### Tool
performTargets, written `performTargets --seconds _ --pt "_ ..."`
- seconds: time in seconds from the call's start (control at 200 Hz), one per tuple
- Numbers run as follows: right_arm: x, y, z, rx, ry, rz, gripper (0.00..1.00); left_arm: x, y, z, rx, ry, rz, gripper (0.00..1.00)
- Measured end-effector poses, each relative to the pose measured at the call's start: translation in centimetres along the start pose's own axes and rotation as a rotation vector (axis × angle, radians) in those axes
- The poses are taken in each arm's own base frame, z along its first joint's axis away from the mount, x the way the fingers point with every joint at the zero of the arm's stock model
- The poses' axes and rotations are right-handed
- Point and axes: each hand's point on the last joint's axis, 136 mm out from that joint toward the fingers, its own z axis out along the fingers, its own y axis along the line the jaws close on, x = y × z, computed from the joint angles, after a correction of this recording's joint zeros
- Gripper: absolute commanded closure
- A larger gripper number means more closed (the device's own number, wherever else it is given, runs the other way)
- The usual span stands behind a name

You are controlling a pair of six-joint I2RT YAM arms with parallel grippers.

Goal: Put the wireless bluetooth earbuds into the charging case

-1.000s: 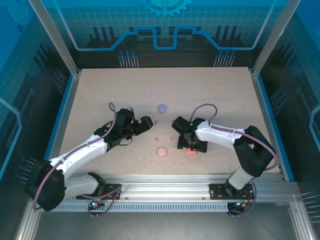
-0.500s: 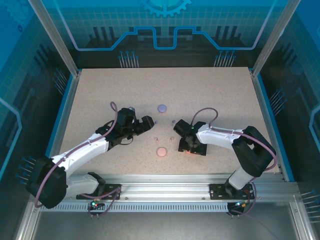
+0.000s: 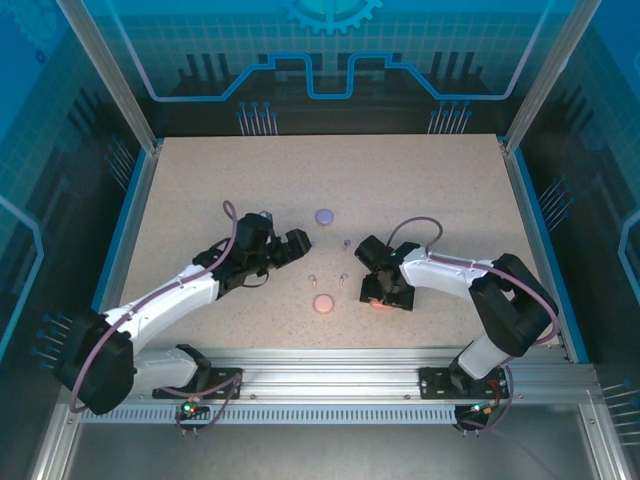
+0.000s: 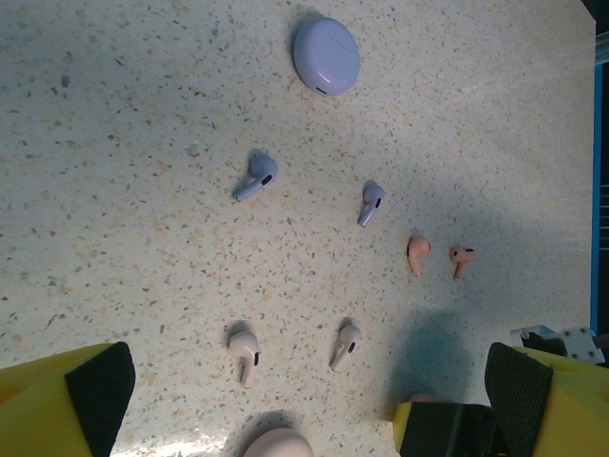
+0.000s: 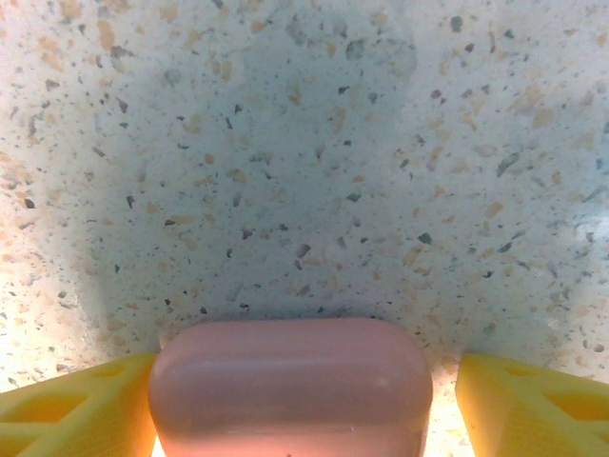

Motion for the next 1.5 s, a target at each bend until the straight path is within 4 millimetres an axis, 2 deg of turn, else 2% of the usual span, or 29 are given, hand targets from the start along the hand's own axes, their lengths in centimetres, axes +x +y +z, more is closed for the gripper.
performTargets --seconds 0.47,0.965,1.141,1.246,1.336,1.501 --pt "-0.1 -0.1 0.0 0.003 0.002 -0.016 0.30 0.5 -0.4 0.2 0.003 0.014 0.012 0.01" --pt "-0.2 0.2 -0.2 0.005 -0.003 0.010 0.42 -0.2 -1.1 0.2 0.032 -0.020 -0.015 0.01" --pt "-0.7 1.2 -1.4 -0.070 -0.027 0.065 0.42 -0.9 -1.9 0.5 0.095 -0.069 -0.032 0.01" --pt "-2.2 2.1 -3.3 -0.155 -0.054 0.124 0.43 -1.0 -2.6 0.7 0.154 -0.084 -0.032 0.01" --pt "-4.7 2.8 -5.3 -0.241 -0.091 0.207 0.43 -0.8 -3.1 1.3 0.213 -0.085 -0.033 0.01" --pt "-9.8 3.4 -8.4 -0.375 -0.148 0.374 0.43 0.5 -2.9 2.9 0.273 -0.059 -0.043 0.01"
